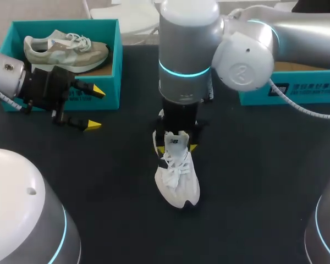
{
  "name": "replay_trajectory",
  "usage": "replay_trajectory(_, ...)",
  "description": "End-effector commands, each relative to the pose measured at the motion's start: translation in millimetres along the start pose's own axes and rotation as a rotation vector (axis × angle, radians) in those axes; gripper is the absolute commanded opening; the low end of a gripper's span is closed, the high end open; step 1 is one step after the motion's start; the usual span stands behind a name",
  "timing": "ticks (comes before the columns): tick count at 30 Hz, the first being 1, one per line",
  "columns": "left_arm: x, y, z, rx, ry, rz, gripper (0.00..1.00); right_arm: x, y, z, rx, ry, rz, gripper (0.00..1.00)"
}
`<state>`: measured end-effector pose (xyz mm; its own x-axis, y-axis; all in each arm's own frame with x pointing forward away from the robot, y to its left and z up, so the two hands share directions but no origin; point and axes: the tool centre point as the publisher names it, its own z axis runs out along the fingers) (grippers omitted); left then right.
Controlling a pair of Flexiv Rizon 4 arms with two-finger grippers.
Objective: Take the shoe out of the shoebox, open the shoe tongue, remove and reinsert the insole, then place the shoe into the shoebox
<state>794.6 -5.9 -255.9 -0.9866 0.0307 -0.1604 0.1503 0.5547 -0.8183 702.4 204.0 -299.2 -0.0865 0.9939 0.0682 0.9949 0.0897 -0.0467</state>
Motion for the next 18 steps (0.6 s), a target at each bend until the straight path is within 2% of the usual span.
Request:
replay_trajectory(1, 1.0, 0, -1, -0.003, 0.0, 0.0, 1.0, -1.4, 4.3, -1, 0.004, 0.012, -0.01, 0.45)
replay_trajectory(10, 1.0, 0, -1, -0.003, 0.0, 0.0, 1.0, -6.0, 16.2, 3, 0.004, 0.013, -0.041, 0.39)
replay_trajectory(18, 1.0, 0, -1, -0.003, 0.0, 0.0, 1.0, -8.2, 28.7, 7, -0.007, 0.015, -0.072, 0.42)
